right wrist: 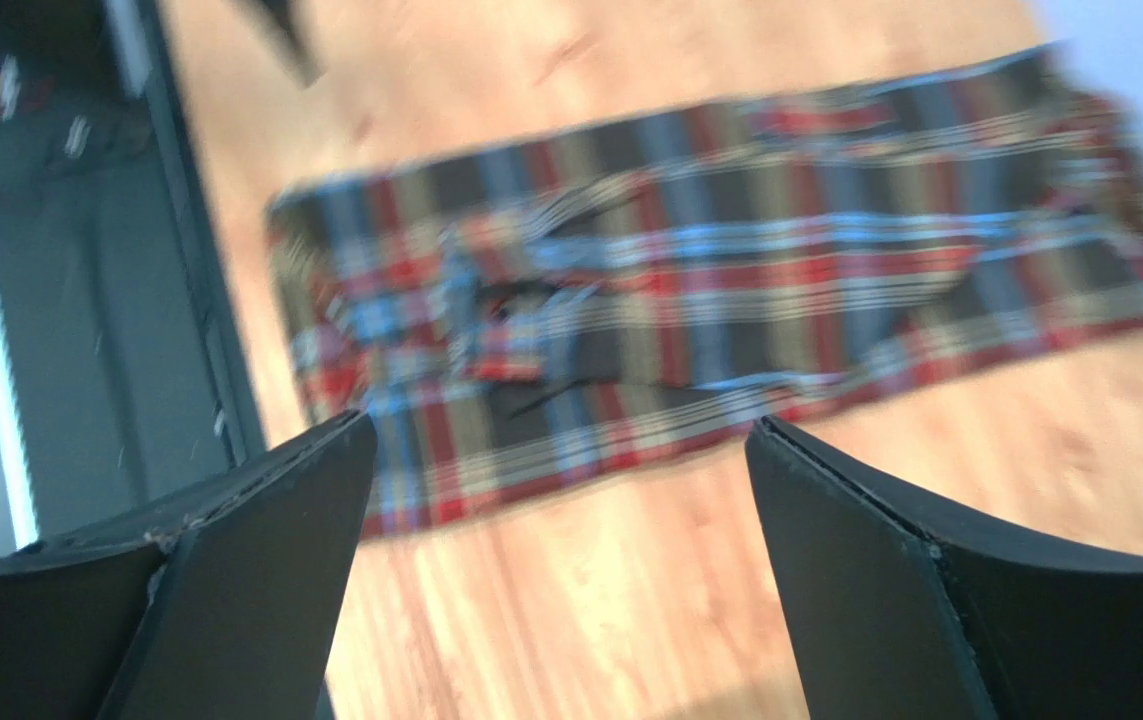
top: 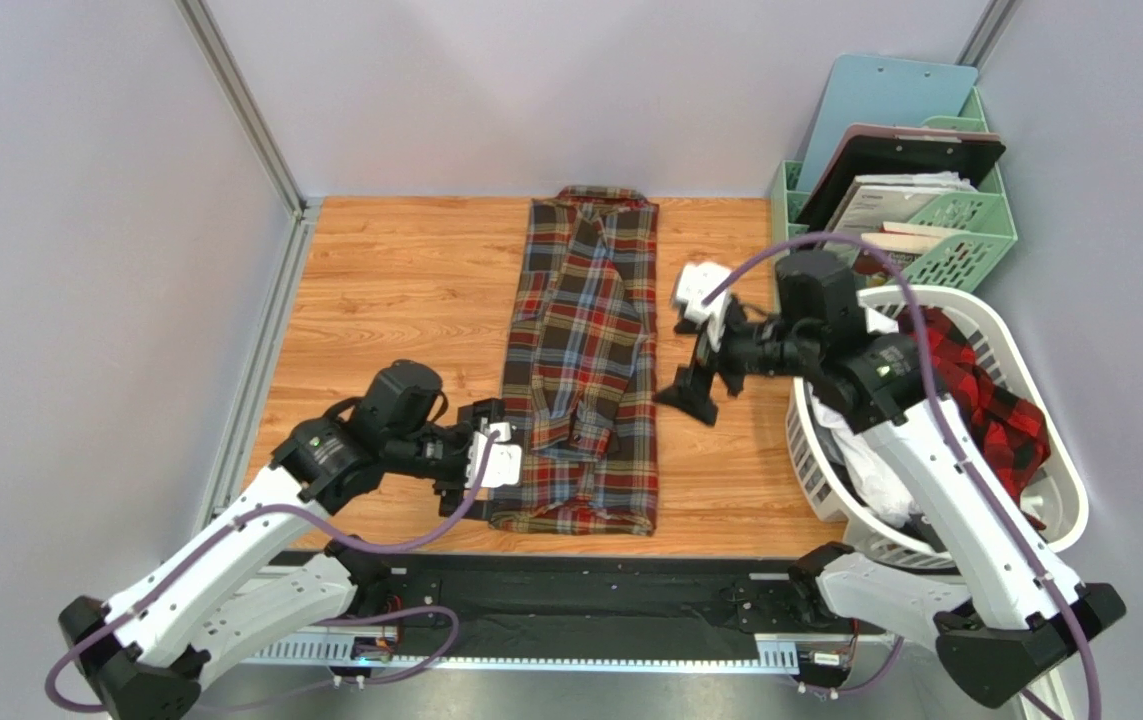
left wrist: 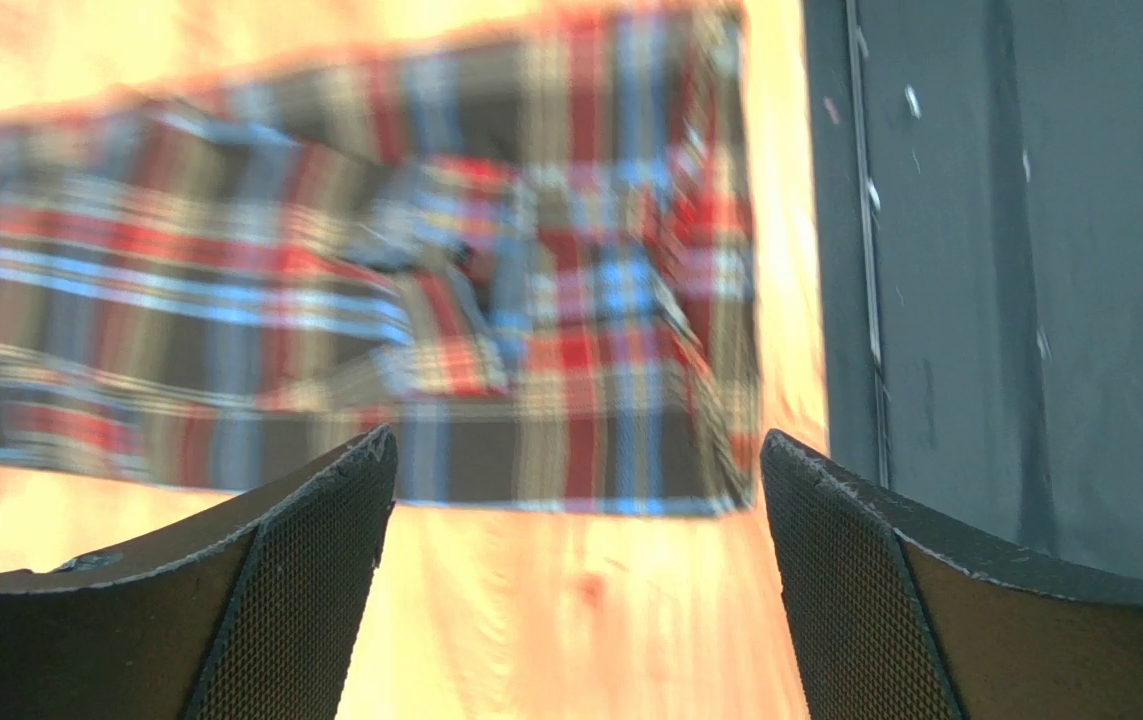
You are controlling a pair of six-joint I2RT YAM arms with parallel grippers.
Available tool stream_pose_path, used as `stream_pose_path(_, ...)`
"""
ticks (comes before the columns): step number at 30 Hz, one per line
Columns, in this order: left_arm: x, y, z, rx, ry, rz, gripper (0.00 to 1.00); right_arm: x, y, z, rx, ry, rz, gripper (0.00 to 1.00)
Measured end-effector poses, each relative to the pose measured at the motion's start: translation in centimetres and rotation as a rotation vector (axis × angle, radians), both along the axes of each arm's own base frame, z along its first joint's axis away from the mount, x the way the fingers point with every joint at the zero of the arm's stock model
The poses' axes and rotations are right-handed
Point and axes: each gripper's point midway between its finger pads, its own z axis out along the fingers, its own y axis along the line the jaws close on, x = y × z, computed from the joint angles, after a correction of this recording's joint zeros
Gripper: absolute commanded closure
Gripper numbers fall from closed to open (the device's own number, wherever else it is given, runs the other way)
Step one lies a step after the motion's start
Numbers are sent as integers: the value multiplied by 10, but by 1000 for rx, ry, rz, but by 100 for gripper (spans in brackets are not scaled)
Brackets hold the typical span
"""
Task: Fold and stack the long sleeve shirts
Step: Fold the shirt
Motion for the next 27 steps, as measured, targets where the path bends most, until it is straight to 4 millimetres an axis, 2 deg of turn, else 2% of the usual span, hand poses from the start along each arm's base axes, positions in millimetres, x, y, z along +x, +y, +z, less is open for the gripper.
stream_pose_path(2, -2, 3, -21, 73, 30, -40, 1, -21, 8, -30, -37, 14, 95, 7)
stream_pose_path(3, -2, 4, -32, 110, 38, -68, 2, -36, 12, -56, -81, 46, 155, 9)
stream_pose_path(5, -6, 10, -54, 176, 58, -113, 3, -61, 19, -115, -190, 47, 279, 19)
stream_pose_path(6, -8, 15, -67, 208, 53, -143, 4, -78, 15, -152, -264, 65, 341, 23)
stream_pose_path(8, -15, 25, -89, 253, 36, -187, 7, -107, 1, -206, -377, 71, 445, 29)
stream_pose_path(10, -21, 34, -106, 286, 2, -233, 10, -131, -20, -247, -481, 55, 538, 34)
stream_pose_path(12, -23, 41, -118, 316, -22, -268, 14, -136, -26, -263, -523, 7, 592, 34)
stream_pose_path(14, -23, 42, -127, 343, -45, -300, 16, -128, -22, -270, -537, -64, 618, 36)
stream_pose_path(17, -19, 38, -135, 365, -54, -328, 18, -113, -12, -274, -549, -144, 632, 36)
stream_pose_path(23, -10, 28, -149, 398, -70, -367, 20, -98, 0, -281, -556, -236, 649, 47)
stream_pose_path(25, -8, 25, -152, 405, -85, -383, 23, -97, 1, -287, -559, -249, 661, 53)
stream_pose_path(27, -7, 23, -157, 417, -89, -397, 33, -98, 1, -295, -573, -242, 676, 56)
